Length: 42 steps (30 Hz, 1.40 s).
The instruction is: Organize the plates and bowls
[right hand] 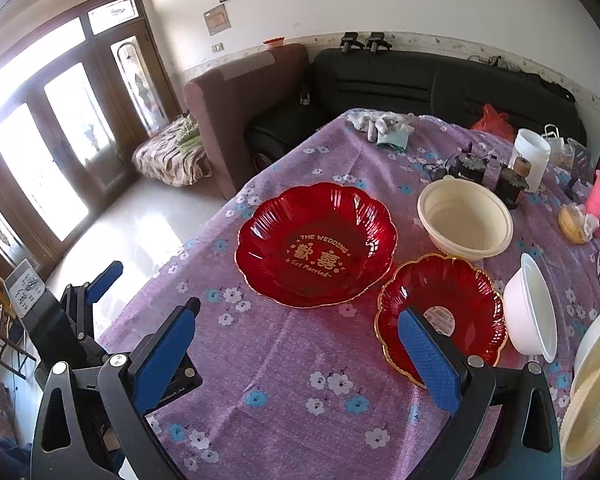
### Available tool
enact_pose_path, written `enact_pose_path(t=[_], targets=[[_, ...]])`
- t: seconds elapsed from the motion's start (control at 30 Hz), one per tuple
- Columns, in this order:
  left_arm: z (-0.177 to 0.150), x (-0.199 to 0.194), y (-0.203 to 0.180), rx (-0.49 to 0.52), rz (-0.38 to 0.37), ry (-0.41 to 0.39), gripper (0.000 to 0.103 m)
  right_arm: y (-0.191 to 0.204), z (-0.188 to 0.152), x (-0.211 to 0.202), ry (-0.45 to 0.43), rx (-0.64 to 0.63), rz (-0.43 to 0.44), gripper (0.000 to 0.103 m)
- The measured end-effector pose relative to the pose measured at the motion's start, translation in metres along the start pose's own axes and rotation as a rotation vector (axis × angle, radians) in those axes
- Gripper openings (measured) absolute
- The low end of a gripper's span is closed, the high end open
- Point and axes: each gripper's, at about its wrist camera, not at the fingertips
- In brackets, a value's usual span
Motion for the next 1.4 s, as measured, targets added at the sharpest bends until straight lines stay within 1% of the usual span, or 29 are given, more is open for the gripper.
enact_pose_path(t=[0.1,0.13,0.27,0.4,0.5,0.67,0.77,1.17,1.4], targets=[[0.003,0.010,0.000,-0.006,-0.033,0.036,0.103,-0.009,0.001,0.011,0.024,0.004,-0.025,0.103],[0.003,0.014,0.004,-0.020,-0.035,0.049,0.103,-0.012,0.001,0.014,0.024,-0.009,-0.067,0.103],[0.005,0.018,0.013,-0.039,-0.003,0.058,0.103,-0.005,0.002,0.022,-0.013,-0.161,-0.280,0.103],[0.002,0.021,0.015,-0.040,0.007,0.076,0.103,0.006,-0.002,0.023,-0.074,-0.270,-0.398,0.103],[0.002,0.023,0.013,-0.031,0.008,0.082,0.103,0.011,-0.005,0.025,-0.095,-0.320,-0.428,0.103],[0.002,0.025,0.011,-0.026,0.013,0.086,0.103,0.019,-0.010,0.023,-0.120,-0.376,-0.455,0.103],[0.003,0.026,0.009,-0.021,0.013,0.089,0.103,0.020,-0.010,0.023,-0.128,-0.389,-0.452,0.103],[0.002,0.030,0.003,-0.010,0.015,0.096,0.103,0.024,-0.015,0.024,-0.145,-0.430,-0.487,0.103],[0.001,0.032,0.003,-0.014,0.017,0.098,0.103,0.028,-0.018,0.028,-0.142,-0.451,-0.495,0.103]])
Point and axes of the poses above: each gripper's, at about its wrist camera, not at the fingertips, and x roughly the way its jaws point, y to its left, z to its top, and after that the axes turned 9 degrees about -y, right-handed
